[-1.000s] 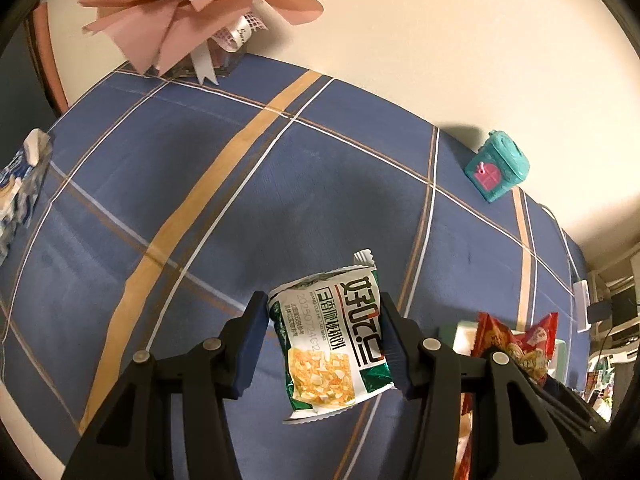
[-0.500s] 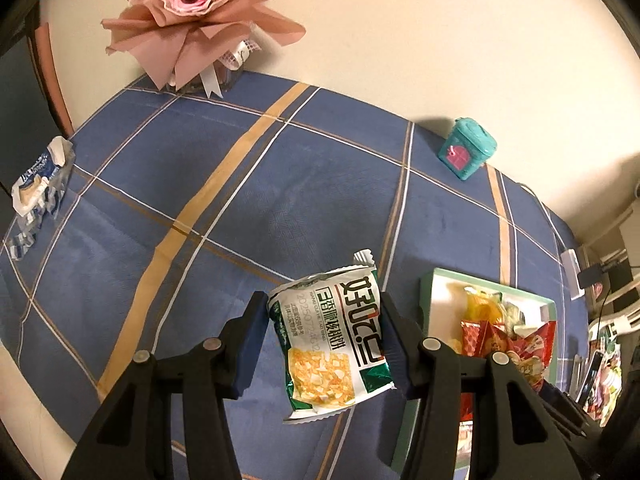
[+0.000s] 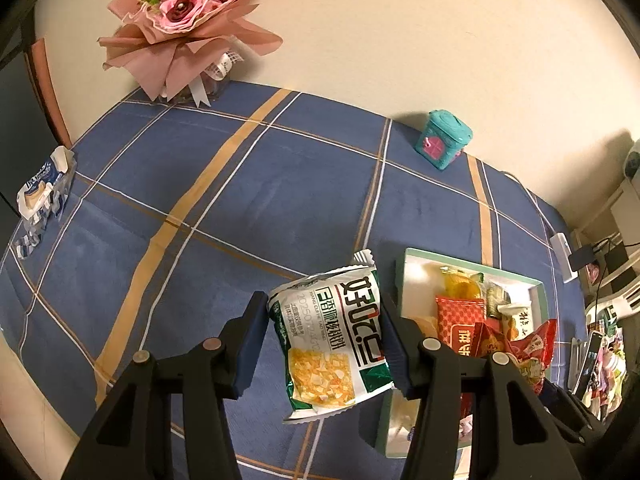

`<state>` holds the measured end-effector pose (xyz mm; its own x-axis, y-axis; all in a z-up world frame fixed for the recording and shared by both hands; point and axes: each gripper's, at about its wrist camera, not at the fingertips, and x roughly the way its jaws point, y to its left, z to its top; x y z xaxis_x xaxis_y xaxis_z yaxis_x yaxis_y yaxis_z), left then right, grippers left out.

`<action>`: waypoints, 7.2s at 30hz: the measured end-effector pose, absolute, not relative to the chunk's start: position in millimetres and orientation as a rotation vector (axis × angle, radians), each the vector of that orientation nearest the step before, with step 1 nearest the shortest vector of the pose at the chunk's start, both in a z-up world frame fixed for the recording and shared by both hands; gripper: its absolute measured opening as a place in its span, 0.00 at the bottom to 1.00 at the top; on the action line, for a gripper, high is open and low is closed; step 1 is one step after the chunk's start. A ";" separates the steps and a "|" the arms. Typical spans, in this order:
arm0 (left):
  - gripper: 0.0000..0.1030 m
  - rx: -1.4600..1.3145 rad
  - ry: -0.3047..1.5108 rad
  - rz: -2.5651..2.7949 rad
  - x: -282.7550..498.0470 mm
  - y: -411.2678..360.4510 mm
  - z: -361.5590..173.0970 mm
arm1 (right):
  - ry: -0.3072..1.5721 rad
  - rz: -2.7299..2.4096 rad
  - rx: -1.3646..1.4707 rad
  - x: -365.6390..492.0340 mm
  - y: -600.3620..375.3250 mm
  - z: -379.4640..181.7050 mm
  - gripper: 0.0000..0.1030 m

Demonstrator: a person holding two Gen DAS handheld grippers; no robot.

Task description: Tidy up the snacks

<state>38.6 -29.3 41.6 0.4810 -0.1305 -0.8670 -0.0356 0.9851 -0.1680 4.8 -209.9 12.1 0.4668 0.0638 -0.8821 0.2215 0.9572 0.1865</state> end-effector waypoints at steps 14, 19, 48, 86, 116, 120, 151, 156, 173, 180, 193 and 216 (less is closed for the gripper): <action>0.54 -0.126 1.086 -0.107 36.7 -70.0 36.0 | 1.092 -0.119 0.298 -2.4 -233.4 11.0 0.59; 0.54 -0.107 1.118 -0.135 40.5 -85.4 23.8 | 1.107 -0.189 0.349 -6.1 -267.0 3.7 0.59; 0.54 -0.080 1.247 -0.314 43.1 -155.2 -25.5 | 1.154 -0.267 0.491 -9.7 -317.2 -24.3 0.59; 0.66 -0.207 1.302 -0.399 54.7 -155.5 -32.6 | 1.140 -0.288 0.509 -5.9 -323.9 -21.3 0.70; 0.77 -0.028 1.224 -0.154 54.7 -116.9 -0.8 | 1.137 -0.318 0.412 -6.8 -317.4 -6.9 0.89; 0.77 0.013 1.220 -0.102 56.0 -109.3 -3.0 | 1.135 -0.313 0.377 -5.1 -309.5 -6.6 0.89; 0.99 0.012 1.144 0.063 32.9 -64.1 14.3 | 1.110 -0.292 0.259 -17.3 -277.9 -0.2 1.00; 0.99 0.089 1.139 0.104 16.7 -57.1 14.4 | 1.104 -0.292 0.240 -27.9 -267.5 1.3 1.00; 0.99 0.133 1.165 0.037 -36.3 -44.4 14.9 | 1.065 -0.265 0.171 -79.4 -231.5 7.0 1.00; 0.99 0.108 1.154 0.004 -44.9 -39.8 19.0 | 1.078 -0.267 0.171 -89.2 -228.3 4.0 1.00; 0.99 0.117 1.160 -0.001 -40.3 -40.0 18.1 | 1.088 -0.284 0.167 -86.0 -230.6 2.1 1.00; 0.99 0.120 1.133 -0.032 -41.9 -44.6 23.1 | 1.079 -0.277 0.157 -85.1 -229.1 6.1 1.00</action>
